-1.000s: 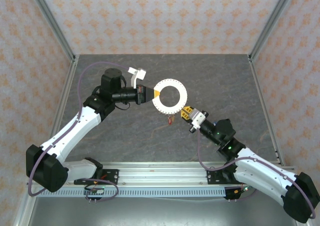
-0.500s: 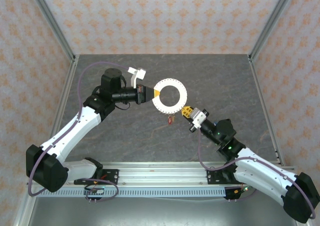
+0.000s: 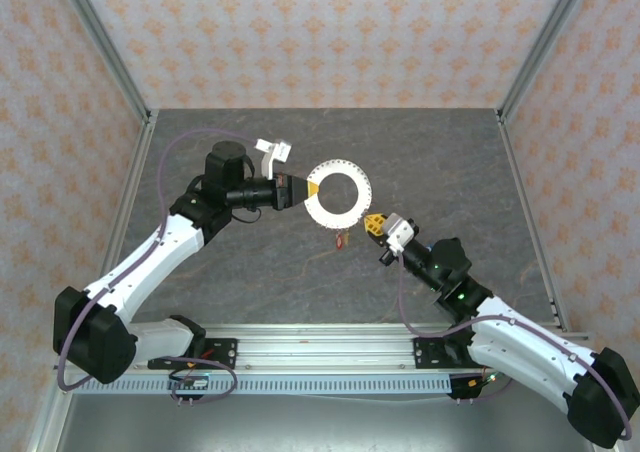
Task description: Put the keys on the keyring
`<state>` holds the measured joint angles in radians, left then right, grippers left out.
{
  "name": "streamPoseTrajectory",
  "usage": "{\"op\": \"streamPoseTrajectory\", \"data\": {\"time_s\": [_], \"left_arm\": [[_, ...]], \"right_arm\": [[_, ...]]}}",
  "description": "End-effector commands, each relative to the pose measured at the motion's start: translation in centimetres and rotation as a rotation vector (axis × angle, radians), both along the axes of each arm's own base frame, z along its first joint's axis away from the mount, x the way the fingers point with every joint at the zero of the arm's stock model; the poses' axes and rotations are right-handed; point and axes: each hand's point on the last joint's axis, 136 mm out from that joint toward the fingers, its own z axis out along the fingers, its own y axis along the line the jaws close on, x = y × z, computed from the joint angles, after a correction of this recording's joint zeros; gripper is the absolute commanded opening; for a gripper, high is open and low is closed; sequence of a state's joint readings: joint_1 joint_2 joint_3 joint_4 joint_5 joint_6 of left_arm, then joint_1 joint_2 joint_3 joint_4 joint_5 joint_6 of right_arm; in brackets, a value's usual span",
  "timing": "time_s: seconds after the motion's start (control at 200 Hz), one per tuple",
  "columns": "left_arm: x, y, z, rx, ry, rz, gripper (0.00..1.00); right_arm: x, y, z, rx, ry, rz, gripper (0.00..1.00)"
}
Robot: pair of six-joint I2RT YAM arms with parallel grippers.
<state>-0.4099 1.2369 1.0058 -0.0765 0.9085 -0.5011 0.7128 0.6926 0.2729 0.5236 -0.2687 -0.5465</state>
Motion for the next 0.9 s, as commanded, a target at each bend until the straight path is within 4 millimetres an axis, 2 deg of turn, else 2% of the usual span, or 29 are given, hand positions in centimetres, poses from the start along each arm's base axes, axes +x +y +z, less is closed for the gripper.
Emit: {"op": "streamPoseTrajectory", "data": {"time_s": [0.0, 0.215, 0.41, 0.44, 0.545, 0.791, 0.896], "left_arm": [[0.7, 0.0, 0.5, -0.032, -0.025, 0.016, 0.0], [0.6, 0.2, 0.4, -0.028, -0.021, 0.022, 0.0], [1.0, 0.3, -0.9, 0.014, 0.024, 0.039, 0.07], [1.1, 0.3, -1.1, 0.019, 0.032, 0.042, 0.11], [1.4, 0.3, -2.1, 0.034, 0.069, 0.048, 0.15], [1.9, 0.8, -4.7, 0.099, 0.141, 0.088, 0.18], [2.0, 0.5, -5.4, 0.09, 0.166, 0.082, 0.11]], "right_arm": [[-0.1, 0.3, 2.2, 0.062, 0.001, 0.012, 0.0], [0.2, 0.2, 2.4, 0.09, 0.028, 0.001, 0.0], [0.1, 0.3, 2.8, 0.115, 0.038, 0.009, 0.0], [0.1, 0.5, 2.6, 0.104, 0.049, 0.016, 0.0], [0.2, 0.8, 1.6, 0.067, 0.092, 0.025, 0.0], [1.0, 0.0, -0.6, -0.014, 0.143, -0.047, 0.0], [1.3, -0.2, -0.8, -0.015, 0.155, -0.065, 0.0]]}}
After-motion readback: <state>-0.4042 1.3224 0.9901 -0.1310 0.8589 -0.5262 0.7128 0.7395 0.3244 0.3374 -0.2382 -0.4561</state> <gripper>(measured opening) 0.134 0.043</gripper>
